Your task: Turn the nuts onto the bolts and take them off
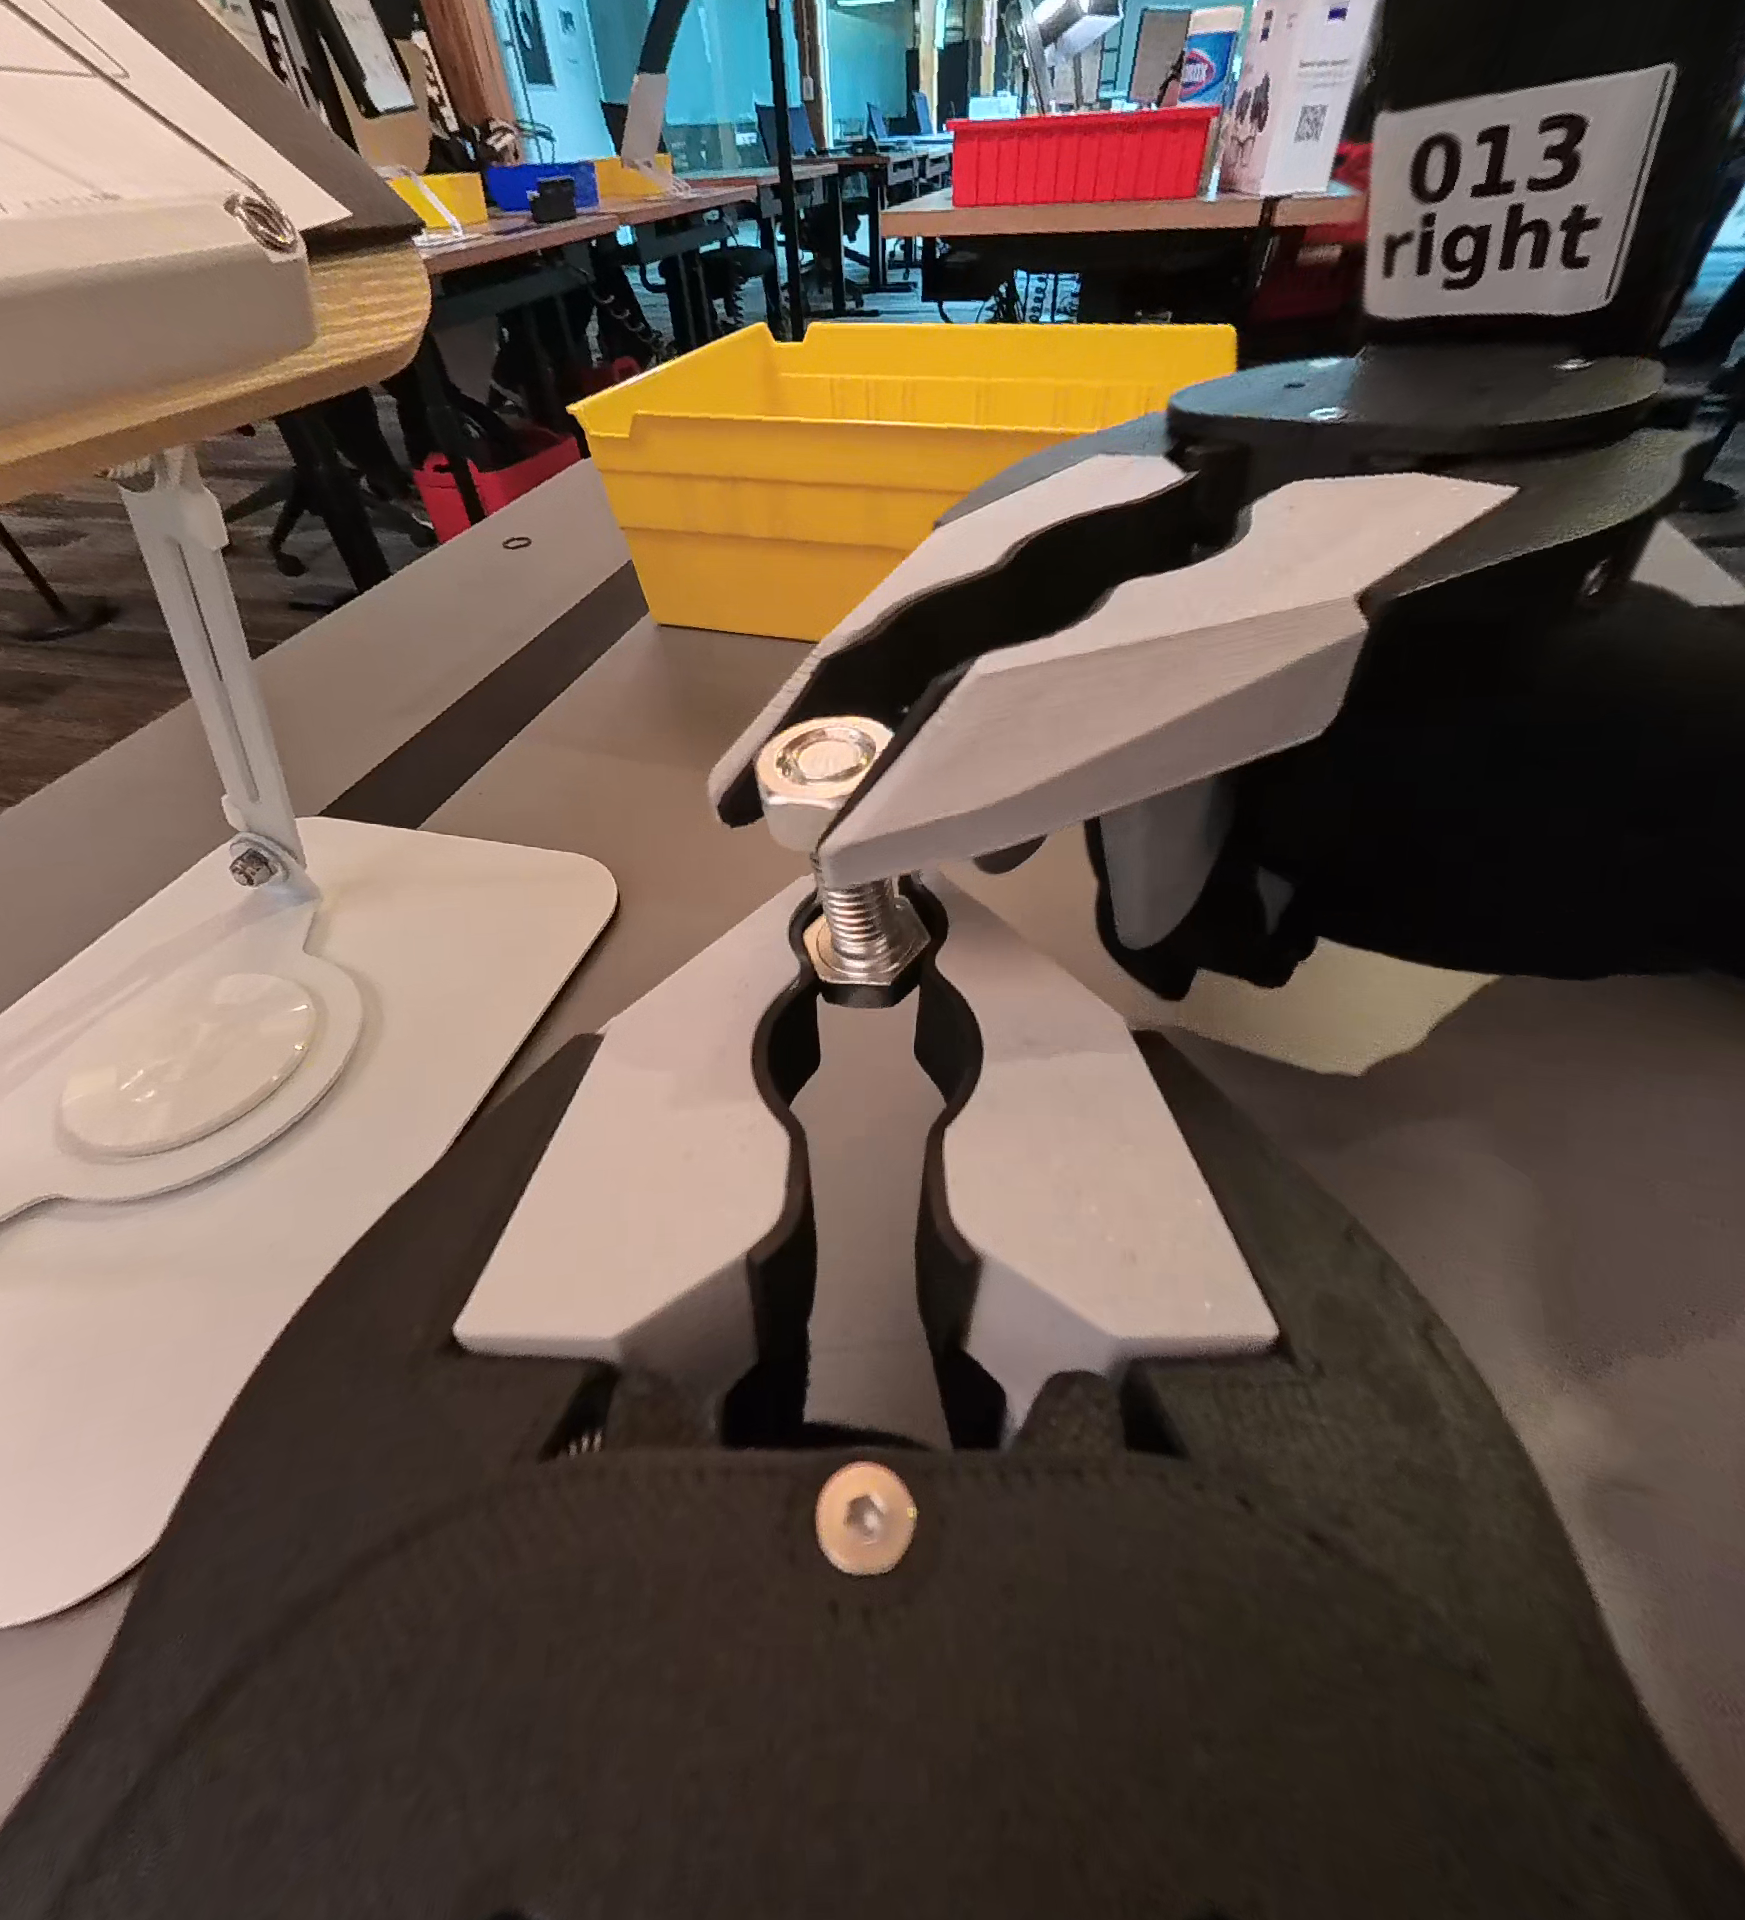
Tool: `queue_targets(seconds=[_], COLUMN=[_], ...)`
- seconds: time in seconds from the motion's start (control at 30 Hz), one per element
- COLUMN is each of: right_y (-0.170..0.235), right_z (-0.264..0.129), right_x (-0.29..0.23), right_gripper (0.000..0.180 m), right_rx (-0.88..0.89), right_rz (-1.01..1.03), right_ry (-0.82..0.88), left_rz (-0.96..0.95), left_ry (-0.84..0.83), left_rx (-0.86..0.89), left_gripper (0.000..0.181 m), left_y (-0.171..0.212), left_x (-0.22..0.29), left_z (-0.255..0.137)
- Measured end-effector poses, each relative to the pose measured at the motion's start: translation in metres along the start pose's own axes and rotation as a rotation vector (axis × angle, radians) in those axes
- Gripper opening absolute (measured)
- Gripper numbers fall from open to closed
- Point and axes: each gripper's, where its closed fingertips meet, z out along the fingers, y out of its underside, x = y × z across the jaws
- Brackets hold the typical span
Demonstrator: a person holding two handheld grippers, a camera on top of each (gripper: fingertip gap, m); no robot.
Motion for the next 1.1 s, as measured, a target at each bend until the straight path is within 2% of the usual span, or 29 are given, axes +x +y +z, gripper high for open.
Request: queue_targets(seconds=[0.1, 0.13, 0.27, 0.4, 0.53, 0.83, 0.9, 1.1], right_y=[0.000, -0.002, -0.011, -0.013, 0.000, 0.002, 0.001, -0.001], right_z=[0.000, -0.001, -0.004, -0.006, -0.008, -0.014, -0.014, -0.011], right_x=[0.001, 0.000, -0.001, -0.005, -0.009, -0.014, -0.013, -0.009], right_gripper=[0.016, 0.029, 0.043, 0.045, 0.043, 0.023, 0.016, 0.016], right_rx=[-0.004, -0.002, -0.011, -0.068, -0.141, -0.188, -0.188, -0.158], right_rz=[0.020, 0.021, -0.003, 0.020, -0.018, -0.010, -0.005, -0.014], right_ry=[-0.018, -0.033, -0.144, -0.390, -0.616, -0.967, -0.988, -0.922], left_rz=[-0.001, -0.002, 0.001, 0.001, 0.003, 0.000, -0.001, -0.007], left_ry=[-0.001, 0.002, 0.004, 0.014, 0.027, 0.040, 0.042, 0.029], left_rx=[-0.002, 0.002, 0.001, 0.000, -0.004, -0.008, -0.005, 0.005], left_gripper=[0.011, 0.011, 0.010, 0.010, 0.011, 0.010, 0.010, 0.010], left_y=[0.001, 0.000, -0.001, -0.001, 0.000, 0.001, 0.001, -0.001], left_x=[-0.001, -0.001, 0.000, 0.002, 0.005, 0.006, 0.007, 0.003], left_z=[0.000, -0.001, -0.001, 0.000, 0.001, 0.001, 0.001, -0.001])
